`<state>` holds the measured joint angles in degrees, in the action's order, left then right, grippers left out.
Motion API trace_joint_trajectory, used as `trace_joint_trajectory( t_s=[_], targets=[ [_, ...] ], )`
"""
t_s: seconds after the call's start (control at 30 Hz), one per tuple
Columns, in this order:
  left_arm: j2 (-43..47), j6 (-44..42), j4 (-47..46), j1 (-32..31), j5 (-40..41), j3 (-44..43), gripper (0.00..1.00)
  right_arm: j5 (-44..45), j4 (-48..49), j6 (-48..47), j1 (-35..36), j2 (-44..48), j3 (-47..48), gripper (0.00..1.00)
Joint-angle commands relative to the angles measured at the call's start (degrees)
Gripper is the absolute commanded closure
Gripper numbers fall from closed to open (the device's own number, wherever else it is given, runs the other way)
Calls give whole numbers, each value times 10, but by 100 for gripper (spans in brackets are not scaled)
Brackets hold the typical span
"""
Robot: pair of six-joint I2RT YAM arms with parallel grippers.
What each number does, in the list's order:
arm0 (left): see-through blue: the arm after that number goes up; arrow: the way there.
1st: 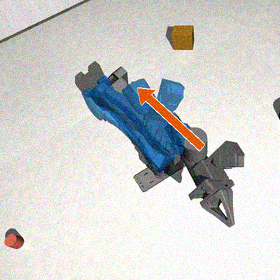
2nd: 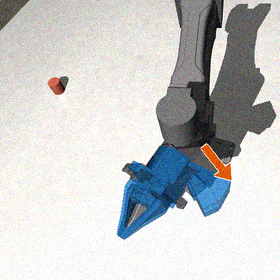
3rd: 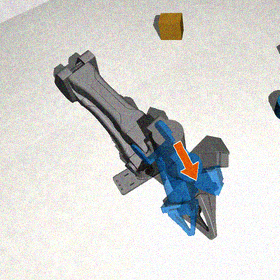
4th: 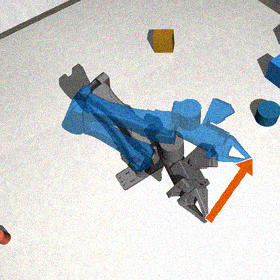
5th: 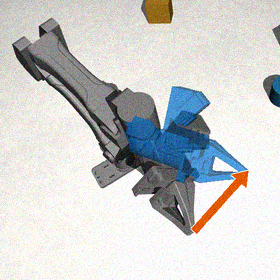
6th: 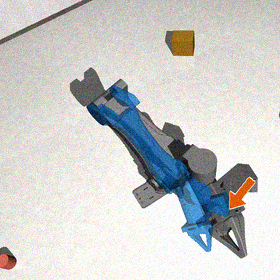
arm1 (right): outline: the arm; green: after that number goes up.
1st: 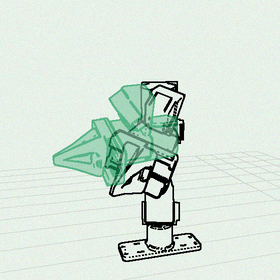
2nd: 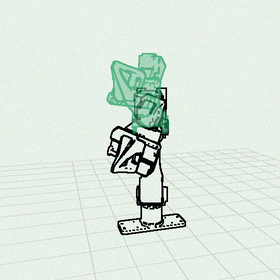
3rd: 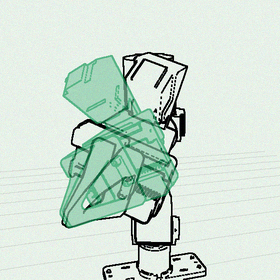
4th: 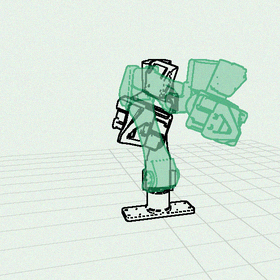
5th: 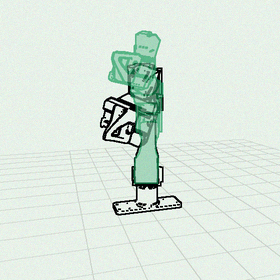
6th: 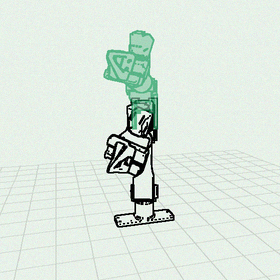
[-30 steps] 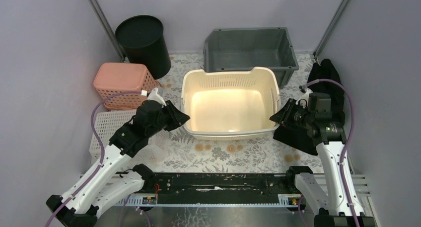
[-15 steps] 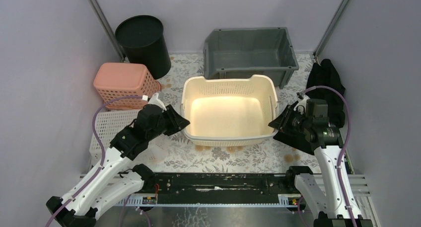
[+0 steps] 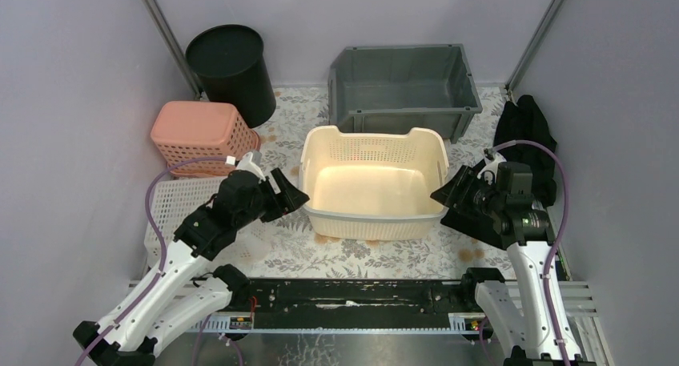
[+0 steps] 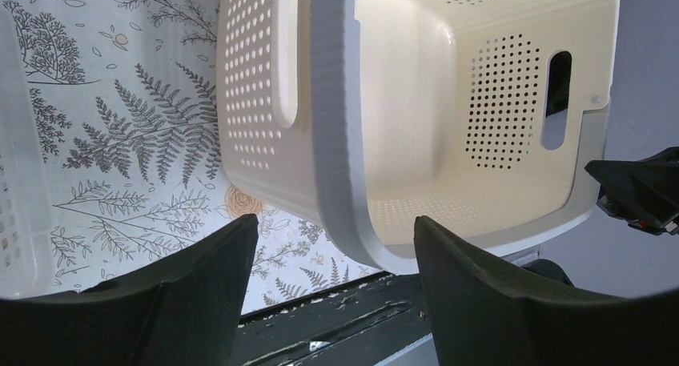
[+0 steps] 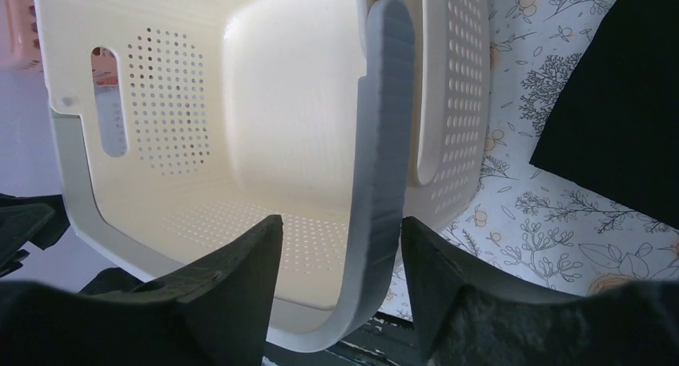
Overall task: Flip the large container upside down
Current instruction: Place the container at the center of the board.
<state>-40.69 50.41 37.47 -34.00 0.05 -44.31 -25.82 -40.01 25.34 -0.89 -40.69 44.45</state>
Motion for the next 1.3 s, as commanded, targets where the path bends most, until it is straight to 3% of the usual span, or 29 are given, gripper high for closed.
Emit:
trace_joint_trajectory(
  t_s=[0.0, 0.37, 0.93, 1.27],
  targets=[
    [5, -11, 12, 2, 5, -18, 20, -12, 20, 0, -1, 6, 14, 34],
    [4, -18, 26, 2, 18, -36, 12, 6, 0, -6, -1, 1, 41, 23],
    [13, -23, 38, 2, 30, -71, 11, 18, -8, -7, -1, -1, 90, 21],
    [8, -24, 38, 2, 27, -75, 11, -19, 5, -29, -1, -33, 161, 22]
  ],
)
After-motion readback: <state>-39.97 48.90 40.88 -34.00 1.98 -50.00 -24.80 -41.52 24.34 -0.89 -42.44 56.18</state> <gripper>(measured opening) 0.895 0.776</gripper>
